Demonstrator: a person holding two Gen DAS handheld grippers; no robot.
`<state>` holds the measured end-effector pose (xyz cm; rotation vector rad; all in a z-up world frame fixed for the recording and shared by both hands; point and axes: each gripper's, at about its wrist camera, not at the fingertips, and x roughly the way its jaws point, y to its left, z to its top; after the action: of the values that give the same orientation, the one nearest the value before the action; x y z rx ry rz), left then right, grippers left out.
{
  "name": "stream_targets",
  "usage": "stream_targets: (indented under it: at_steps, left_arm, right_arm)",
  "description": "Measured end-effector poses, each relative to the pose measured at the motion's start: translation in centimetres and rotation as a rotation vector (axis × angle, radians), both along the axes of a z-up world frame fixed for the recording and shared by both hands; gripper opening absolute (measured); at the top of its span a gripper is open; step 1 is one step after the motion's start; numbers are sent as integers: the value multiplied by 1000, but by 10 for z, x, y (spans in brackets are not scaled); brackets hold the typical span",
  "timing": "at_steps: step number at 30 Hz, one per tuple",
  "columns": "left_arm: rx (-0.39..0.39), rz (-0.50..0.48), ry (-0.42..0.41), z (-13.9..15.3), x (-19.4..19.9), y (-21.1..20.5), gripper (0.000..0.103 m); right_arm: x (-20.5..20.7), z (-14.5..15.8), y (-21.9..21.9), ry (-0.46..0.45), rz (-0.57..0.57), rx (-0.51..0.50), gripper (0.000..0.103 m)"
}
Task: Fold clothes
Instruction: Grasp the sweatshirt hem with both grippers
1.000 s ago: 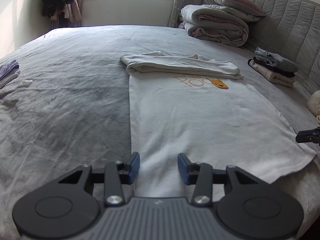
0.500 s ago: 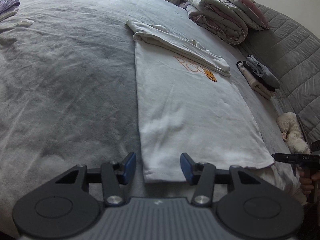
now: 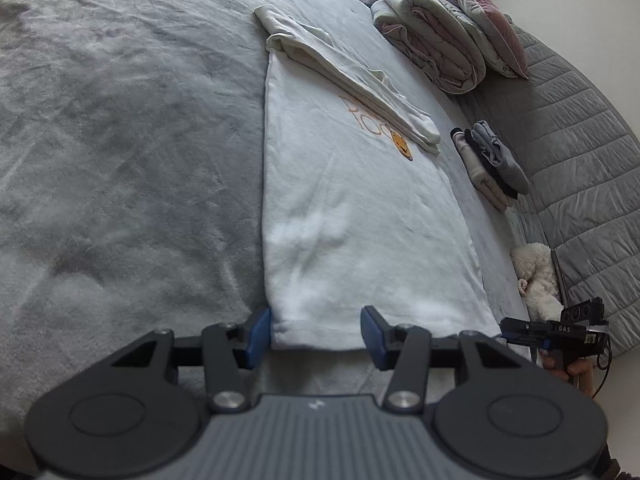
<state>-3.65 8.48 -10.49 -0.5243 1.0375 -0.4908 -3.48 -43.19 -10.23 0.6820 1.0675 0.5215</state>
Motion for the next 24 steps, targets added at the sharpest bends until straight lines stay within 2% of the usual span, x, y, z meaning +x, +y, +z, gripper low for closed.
stream_targets:
  at_steps: [9, 11, 12, 14, 16, 19, 24]
  left_arm:
    - [-24, -46, 17, -3, 1, -8, 40]
    - [-22, -43, 23, -4, 2, -9, 31]
    - [-27, -36, 31, -5, 2, -8, 28]
    - [-44, -30, 39, -7, 3, -5, 18]
    - [-58, -27, 40, -7, 3, -4, 15]
    - [-67, -27, 11, -2, 1, -3, 13]
    - [-123, 15, -62, 13, 4, 0, 12]
  right_arm:
    - [0, 1, 10, -15, 23, -4, 44]
    - [1, 1, 13, -22, 29, -11, 44]
    - [1, 1, 15, -25, 32, -16, 41]
    - [2, 1, 17, -22, 43, -18, 27]
    - [3, 1, 18, -17, 44, 0, 20]
    - [4, 7, 17, -45, 29, 39, 14]
    - [6, 19, 15, -106, -7, 101, 13]
